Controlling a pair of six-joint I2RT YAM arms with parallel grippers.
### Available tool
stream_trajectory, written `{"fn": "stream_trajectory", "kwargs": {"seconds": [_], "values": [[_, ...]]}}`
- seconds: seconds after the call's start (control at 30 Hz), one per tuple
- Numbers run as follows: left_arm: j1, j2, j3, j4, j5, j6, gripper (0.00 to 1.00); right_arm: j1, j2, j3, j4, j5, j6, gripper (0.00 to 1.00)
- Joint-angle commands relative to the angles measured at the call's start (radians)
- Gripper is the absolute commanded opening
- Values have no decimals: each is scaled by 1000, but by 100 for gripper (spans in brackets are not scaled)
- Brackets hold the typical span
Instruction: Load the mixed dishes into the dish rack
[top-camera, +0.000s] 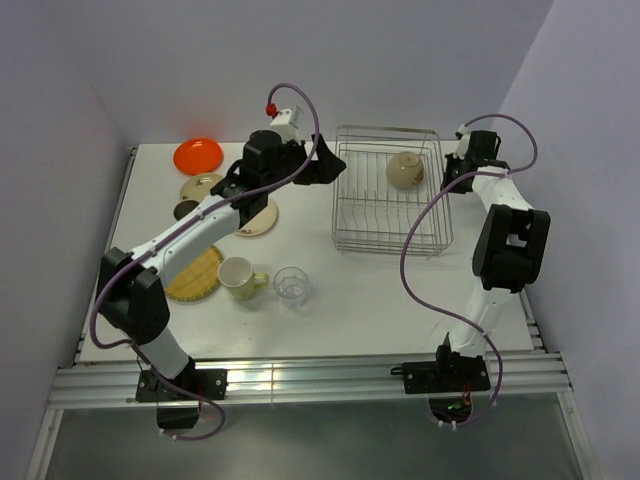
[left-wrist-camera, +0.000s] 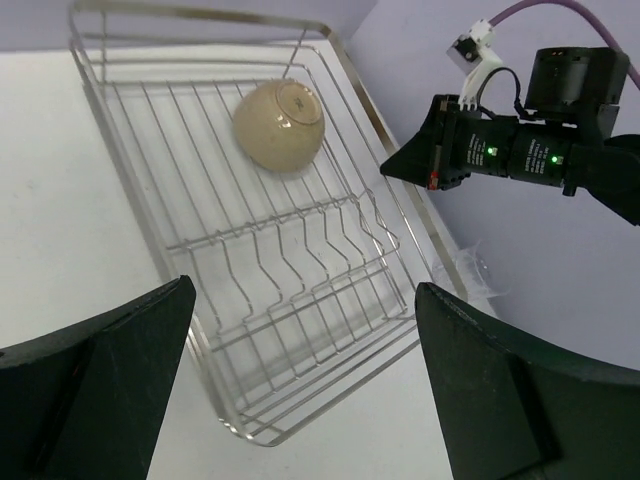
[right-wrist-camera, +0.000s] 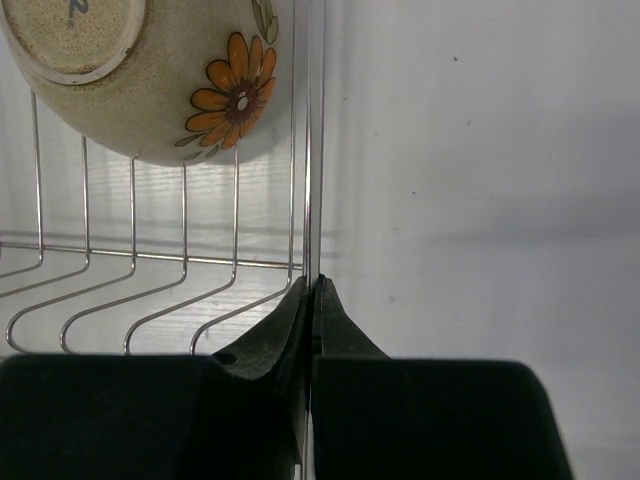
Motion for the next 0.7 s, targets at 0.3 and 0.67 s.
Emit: {"fn": "stream_trajectory", "kwargs": {"seconds": [0.3, 0.67], "values": [[-1, -263, -184, -43, -110, 168, 99, -75, 56, 190, -112, -7, -186, 0], [1, -467, -319, -217, -248, 145, 99, -79, 78, 252, -163, -79, -187, 23]]}}
